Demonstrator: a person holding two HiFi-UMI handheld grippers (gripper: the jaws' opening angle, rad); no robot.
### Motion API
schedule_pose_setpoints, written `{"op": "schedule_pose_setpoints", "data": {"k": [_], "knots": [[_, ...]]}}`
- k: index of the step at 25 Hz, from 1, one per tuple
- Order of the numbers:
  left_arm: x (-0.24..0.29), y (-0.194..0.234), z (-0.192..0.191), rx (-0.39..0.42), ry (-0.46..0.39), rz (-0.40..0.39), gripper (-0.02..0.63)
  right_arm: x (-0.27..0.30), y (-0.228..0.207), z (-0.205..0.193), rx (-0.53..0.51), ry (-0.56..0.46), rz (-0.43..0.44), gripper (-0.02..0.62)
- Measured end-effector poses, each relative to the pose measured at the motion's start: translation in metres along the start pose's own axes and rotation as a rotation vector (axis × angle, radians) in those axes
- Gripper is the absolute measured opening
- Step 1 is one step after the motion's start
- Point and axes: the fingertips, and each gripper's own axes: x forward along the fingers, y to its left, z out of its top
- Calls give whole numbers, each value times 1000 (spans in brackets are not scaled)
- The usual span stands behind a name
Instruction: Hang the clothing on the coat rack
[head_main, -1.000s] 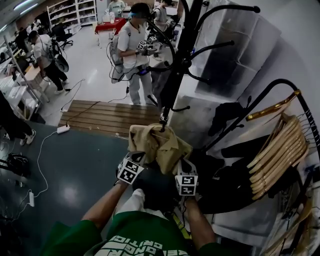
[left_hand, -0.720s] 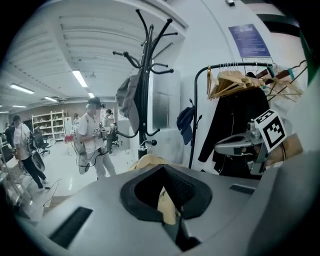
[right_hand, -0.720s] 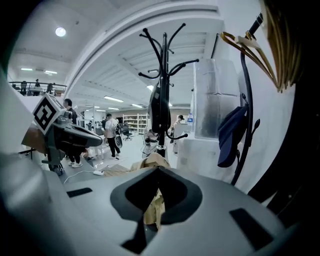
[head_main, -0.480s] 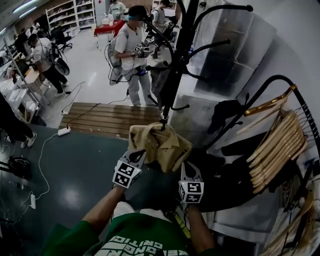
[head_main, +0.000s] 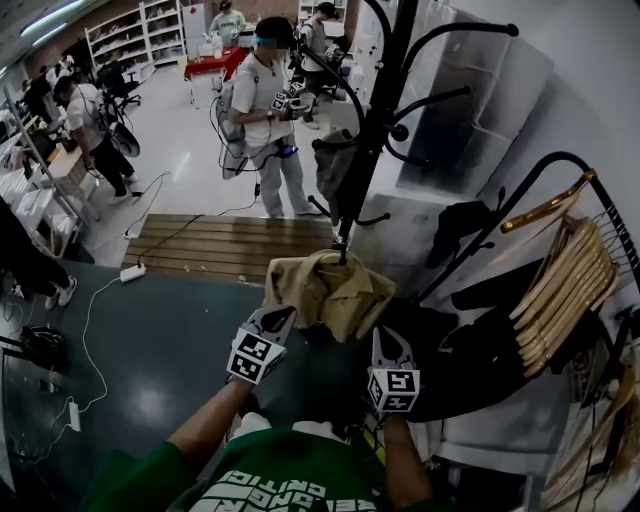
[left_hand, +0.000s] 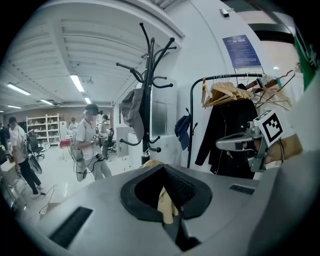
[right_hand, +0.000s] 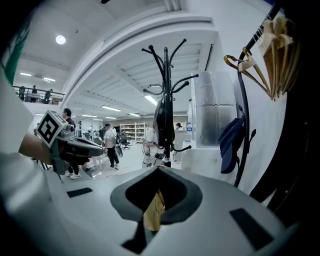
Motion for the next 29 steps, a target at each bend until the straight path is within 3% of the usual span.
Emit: {"op": "schedule_pose_setpoints", "data": {"k": [29], "knots": [[-7, 36, -3, -16, -24, -85, 3, 26, 40, 11, -20, 32, -35, 8]]}}
